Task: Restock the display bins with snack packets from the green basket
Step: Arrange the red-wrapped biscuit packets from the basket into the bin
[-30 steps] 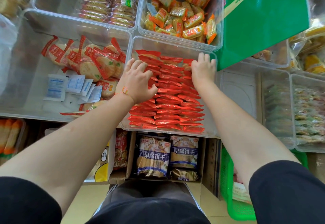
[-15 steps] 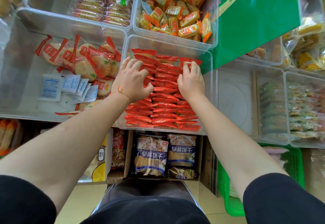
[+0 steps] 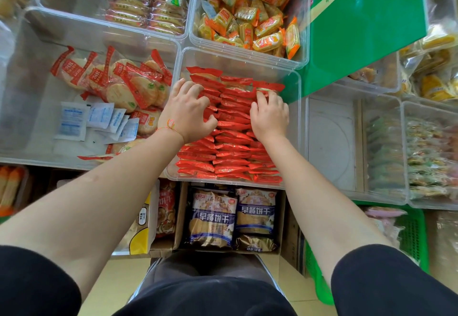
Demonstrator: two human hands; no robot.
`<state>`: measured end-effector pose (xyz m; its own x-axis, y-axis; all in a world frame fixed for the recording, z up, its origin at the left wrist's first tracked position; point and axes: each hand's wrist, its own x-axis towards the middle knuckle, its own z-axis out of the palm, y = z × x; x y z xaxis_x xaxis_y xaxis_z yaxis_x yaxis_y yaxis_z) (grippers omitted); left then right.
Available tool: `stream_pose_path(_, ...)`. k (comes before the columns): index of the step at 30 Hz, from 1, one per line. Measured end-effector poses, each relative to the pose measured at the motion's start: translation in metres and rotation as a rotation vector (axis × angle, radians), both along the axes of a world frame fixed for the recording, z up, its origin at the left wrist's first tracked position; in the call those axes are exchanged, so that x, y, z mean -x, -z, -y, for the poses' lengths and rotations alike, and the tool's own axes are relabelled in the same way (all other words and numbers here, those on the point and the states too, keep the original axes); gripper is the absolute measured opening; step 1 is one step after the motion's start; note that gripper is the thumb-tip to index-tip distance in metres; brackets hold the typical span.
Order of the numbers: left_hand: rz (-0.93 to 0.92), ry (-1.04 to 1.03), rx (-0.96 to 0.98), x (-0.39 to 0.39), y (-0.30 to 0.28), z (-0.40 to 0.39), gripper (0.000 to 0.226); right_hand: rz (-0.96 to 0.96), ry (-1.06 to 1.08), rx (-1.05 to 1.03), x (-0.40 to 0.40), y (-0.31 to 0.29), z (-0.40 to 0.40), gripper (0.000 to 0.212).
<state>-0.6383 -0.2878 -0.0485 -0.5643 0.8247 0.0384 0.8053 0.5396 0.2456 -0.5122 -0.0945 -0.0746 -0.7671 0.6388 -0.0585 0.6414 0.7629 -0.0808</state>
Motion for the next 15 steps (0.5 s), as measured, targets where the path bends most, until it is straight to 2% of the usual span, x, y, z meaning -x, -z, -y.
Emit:
stream_pose_path(4, -0.012, 0.002, 0.007, 0.000, 0.001, 0.000, 0.050, -0.005, 0.112, 0.051, -0.008, -0.003, 0.007, 0.052)
stream_pose_path(7, -0.007, 0.000, 0.013, 0.000, 0.000, 0.000, 0.050, 0.006, 0.148, 0.107, -0.003, -0.003, 0.005, 0.062)
stream_pose_path(13, -0.010, 0.002, 0.020, -0.001, -0.001, 0.000, 0.053, 0.141, 0.033, 0.124, -0.005, 0.008, 0.009, 0.070)
stream_pose_path(15, -0.001, 0.004, 0.025, -0.001, -0.001, 0.000, 0.054, 0.159, 0.075, 0.145, -0.005, 0.005, 0.001, 0.072)
